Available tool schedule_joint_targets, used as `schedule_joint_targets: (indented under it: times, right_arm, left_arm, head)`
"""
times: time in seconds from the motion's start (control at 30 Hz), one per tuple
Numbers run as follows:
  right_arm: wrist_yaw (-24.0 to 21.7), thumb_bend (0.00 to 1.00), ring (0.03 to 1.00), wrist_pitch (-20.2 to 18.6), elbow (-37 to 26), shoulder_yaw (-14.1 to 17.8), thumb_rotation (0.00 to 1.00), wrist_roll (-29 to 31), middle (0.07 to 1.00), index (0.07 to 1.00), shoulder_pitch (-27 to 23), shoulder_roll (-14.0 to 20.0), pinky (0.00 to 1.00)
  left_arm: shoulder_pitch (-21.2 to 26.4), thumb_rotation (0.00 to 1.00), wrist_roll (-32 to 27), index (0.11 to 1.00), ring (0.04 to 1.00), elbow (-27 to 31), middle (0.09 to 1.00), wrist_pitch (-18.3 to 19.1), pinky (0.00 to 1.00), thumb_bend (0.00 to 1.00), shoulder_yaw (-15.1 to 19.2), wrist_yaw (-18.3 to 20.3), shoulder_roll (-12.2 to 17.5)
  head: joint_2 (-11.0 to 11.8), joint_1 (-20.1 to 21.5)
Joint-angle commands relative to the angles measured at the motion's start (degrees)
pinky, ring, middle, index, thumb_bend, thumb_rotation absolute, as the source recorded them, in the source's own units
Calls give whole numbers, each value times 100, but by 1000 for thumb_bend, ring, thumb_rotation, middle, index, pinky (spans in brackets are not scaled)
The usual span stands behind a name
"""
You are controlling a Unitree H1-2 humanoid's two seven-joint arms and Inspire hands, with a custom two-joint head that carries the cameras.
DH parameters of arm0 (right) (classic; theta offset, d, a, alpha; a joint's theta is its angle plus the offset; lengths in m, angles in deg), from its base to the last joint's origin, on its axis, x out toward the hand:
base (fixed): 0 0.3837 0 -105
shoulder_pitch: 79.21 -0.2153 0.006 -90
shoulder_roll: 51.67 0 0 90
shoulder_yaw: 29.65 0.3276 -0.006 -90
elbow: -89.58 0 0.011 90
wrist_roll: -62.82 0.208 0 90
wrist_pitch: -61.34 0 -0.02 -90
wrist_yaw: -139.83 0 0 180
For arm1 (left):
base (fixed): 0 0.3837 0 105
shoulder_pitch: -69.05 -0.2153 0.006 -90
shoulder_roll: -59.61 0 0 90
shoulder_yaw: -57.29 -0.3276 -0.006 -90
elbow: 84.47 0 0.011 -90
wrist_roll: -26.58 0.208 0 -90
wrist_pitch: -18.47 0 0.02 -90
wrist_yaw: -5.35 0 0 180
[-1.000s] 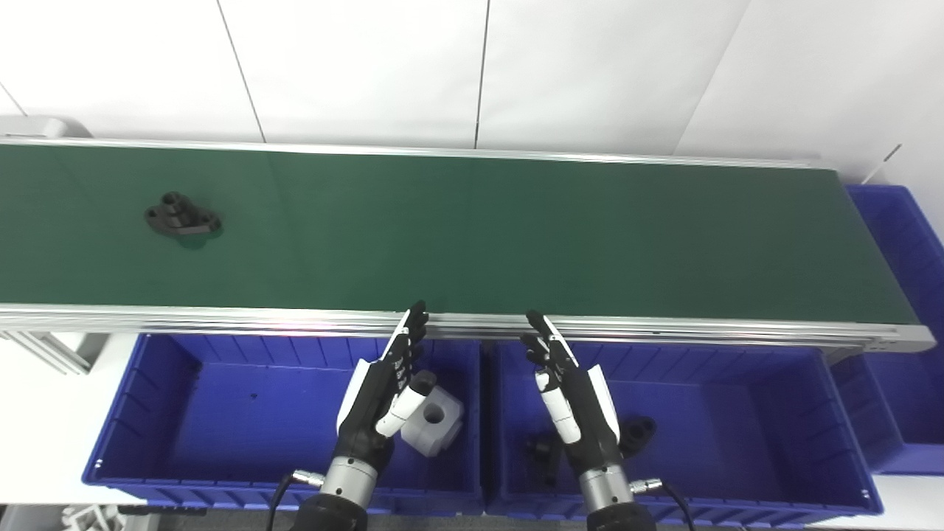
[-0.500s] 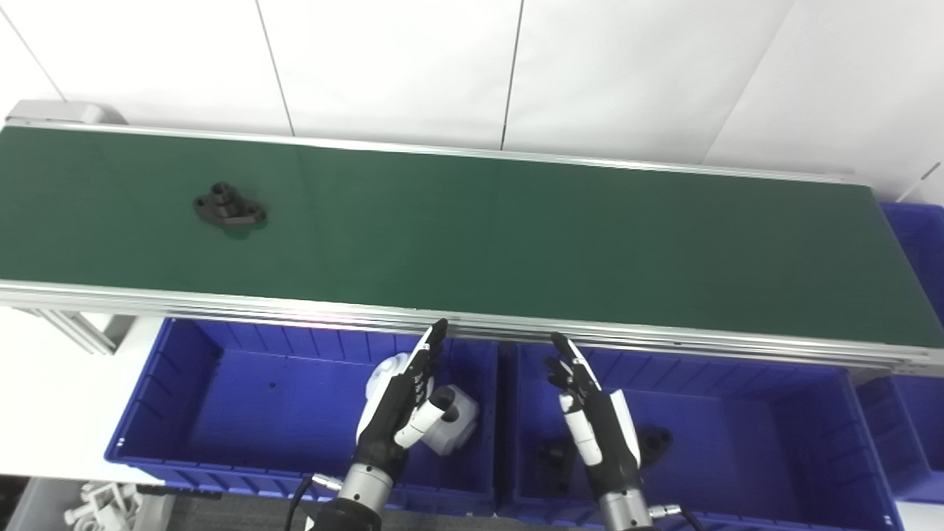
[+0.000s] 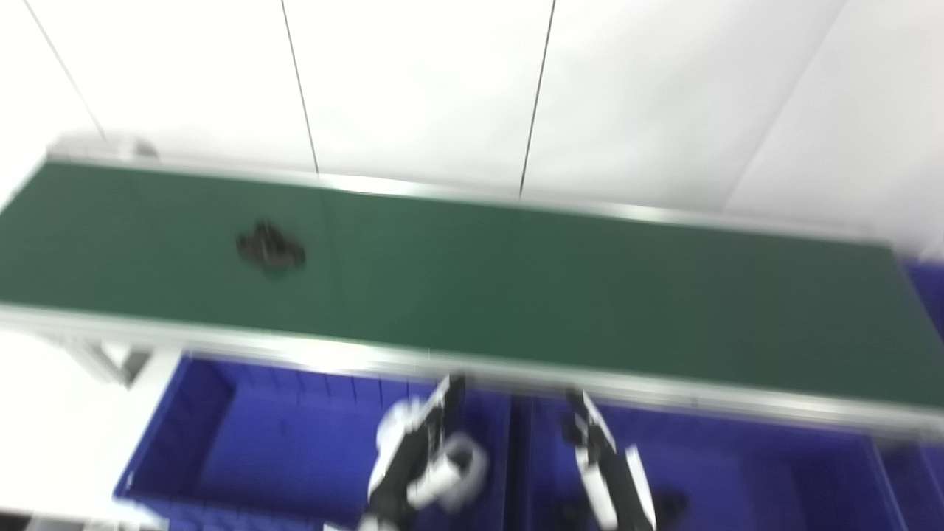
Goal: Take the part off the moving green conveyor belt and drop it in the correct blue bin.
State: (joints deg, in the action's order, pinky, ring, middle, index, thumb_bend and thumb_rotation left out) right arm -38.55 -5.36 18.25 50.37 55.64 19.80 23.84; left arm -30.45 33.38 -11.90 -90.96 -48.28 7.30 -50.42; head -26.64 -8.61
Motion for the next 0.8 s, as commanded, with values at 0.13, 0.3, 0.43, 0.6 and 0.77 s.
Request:
schedule_joint_targets:
  times: [0.13,0.3,0.43,0.6,0.77]
  right_arm:
    - [26,847,898,361,50,9,1000,78,966,935,-98,11,886]
    - [75,862,899,357,172,-12,1000,62,967,936,-136,51,887]
    - [30,857,903,356,194,-13,1000,139,974,943,-153,61,893]
    - [-6,840,911,355,215,-1,1000,221,978,943,-171,95,898]
    - [-103,812,918,359,183,-21,997,331,985,953,-171,157,924]
  left_arm:
    - [128,810,23,941,962,-113,968,-324,928,914,-95,-31,-278]
    - [174,797,10,939,962,-280,969,-393,926,937,-88,-34,-295]
    - [199,798,41,929,955,-331,959,-391,913,937,-85,-60,-305]
    - [218,791,29,926,954,-355,957,-385,905,937,-95,-59,-337]
    - [259,779,64,919,938,-458,951,-483,891,932,-108,-115,-372]
  head:
    - [160,-66]
    - [351,-126]
    - [371,-155]
    - [371,-326]
    - [380,-404]
